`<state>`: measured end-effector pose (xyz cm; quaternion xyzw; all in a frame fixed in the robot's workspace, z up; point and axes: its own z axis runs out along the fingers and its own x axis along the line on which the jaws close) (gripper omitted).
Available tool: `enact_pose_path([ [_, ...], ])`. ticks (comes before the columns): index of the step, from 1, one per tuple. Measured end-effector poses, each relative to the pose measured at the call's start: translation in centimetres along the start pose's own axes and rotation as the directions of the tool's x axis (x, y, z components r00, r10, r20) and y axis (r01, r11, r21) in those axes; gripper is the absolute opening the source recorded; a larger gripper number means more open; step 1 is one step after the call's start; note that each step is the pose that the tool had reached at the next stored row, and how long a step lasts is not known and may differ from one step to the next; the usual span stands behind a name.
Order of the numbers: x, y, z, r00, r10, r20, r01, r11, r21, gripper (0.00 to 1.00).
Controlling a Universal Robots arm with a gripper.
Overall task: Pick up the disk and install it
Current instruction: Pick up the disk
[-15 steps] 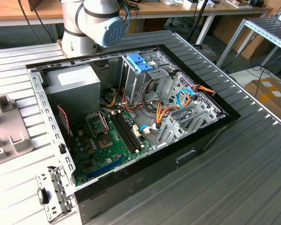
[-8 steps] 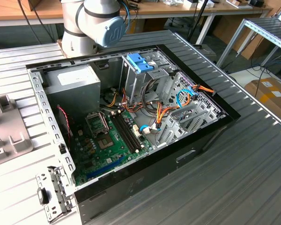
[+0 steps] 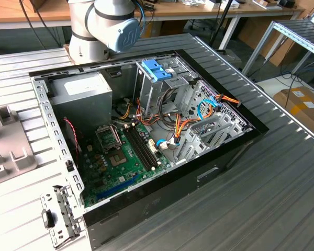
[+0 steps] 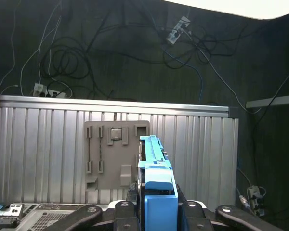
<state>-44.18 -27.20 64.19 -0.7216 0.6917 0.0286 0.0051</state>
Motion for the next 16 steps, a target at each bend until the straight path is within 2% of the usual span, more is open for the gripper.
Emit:
enact_pose_path([
  [6,0.07,-0.56,0.72,1.0,0.0,0.0,0.0,1.0,-0.0002,0.37],
  [8,0.11,-0.82,1.15,1.0,0.0,0.0,0.0,1.0,-0.0001,0.37],
  [11,0.2,-1.16,2.23,1.0,0.0,0.0,0.0,1.0,-0.0002,0.37],
  [16,0.5,-1.22,3.24,1.0,0.0,0.0001,0.0,1.0,0.0001,0.37],
])
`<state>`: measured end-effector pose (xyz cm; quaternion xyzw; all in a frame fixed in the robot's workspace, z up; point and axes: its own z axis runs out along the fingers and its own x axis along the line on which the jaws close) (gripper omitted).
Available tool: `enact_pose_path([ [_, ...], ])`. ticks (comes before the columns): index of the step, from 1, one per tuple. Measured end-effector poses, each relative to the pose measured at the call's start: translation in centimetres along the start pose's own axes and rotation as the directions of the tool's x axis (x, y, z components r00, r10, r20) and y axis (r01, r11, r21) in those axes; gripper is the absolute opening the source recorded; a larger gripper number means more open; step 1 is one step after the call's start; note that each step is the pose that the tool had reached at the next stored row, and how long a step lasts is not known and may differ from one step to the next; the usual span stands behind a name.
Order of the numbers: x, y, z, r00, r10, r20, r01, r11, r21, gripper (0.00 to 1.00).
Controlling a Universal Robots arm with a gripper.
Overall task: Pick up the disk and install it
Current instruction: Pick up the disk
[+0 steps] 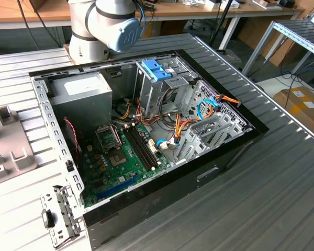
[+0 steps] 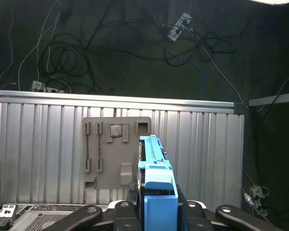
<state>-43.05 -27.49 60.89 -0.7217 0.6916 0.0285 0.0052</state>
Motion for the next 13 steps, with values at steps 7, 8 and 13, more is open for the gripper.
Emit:
enact_pose_path([
  [7,1.29,-0.01,1.42,1.0,0.0,-0.0001,0.0,1.0,-0.0004,0.37],
  [8,1.63,-0.03,1.59,1.0,0.0,-0.0001,0.0,1.0,-0.0002,0.37],
  [13,3.05,-0.4,2.42,1.0,0.0,-0.0001,0.0,1.0,-0.0005,0.37],
])
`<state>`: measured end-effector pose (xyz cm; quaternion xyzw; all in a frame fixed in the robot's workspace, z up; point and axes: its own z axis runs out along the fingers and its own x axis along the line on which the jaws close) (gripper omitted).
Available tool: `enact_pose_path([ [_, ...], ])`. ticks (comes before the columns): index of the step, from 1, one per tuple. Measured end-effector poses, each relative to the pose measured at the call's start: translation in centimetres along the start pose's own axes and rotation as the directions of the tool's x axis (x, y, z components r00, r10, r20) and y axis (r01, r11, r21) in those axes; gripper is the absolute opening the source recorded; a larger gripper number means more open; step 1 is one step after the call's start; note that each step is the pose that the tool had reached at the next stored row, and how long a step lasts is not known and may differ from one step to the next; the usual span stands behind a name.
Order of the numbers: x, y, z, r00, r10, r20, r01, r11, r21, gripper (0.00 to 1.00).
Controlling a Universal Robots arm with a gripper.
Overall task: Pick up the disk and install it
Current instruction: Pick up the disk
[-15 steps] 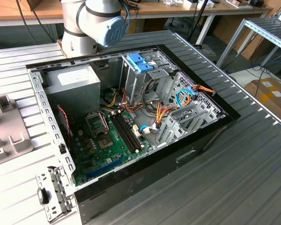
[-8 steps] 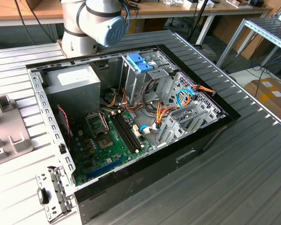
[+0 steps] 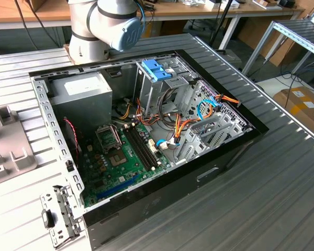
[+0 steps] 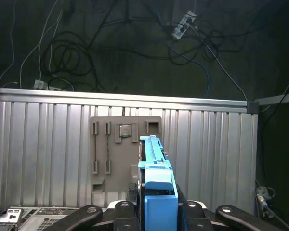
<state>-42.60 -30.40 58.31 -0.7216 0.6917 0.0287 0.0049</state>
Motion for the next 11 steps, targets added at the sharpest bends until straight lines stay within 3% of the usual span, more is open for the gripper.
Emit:
enact_pose_path([
  [4,0.64,-0.39,0.56,1.0,0.0,0.0,0.0,1.0,0.0002,0.37],
  [11,0.77,-0.38,0.57,1.0,0.0,0.0,0.0,1.0,0.0003,0.37],
])
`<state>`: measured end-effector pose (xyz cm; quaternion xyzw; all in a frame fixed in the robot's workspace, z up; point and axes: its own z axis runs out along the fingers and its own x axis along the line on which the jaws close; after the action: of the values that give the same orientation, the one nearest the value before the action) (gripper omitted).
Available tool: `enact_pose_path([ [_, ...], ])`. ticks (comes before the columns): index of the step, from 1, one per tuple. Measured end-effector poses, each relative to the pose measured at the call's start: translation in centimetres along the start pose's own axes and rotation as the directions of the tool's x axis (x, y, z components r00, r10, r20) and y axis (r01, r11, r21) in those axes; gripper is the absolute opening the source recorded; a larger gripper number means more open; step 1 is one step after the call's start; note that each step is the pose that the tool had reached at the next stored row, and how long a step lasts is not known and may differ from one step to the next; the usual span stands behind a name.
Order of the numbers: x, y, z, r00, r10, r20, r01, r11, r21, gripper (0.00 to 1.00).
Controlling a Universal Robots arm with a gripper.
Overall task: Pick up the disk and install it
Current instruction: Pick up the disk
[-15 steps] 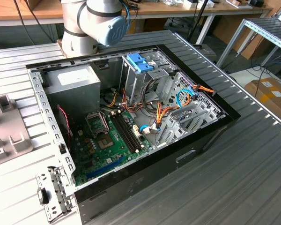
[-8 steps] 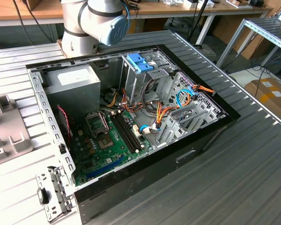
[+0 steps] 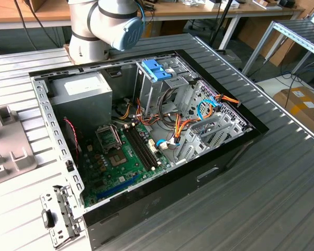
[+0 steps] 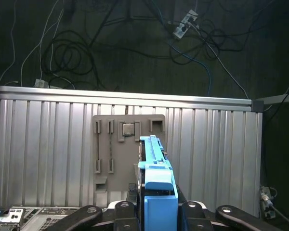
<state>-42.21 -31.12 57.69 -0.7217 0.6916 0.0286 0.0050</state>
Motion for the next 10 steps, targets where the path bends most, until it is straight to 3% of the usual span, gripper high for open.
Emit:
enact_pose_path([
  [10,1.35,0.04,0.11,1.0,0.0,0.0,0.0,1.0,-0.0001,0.37],
])
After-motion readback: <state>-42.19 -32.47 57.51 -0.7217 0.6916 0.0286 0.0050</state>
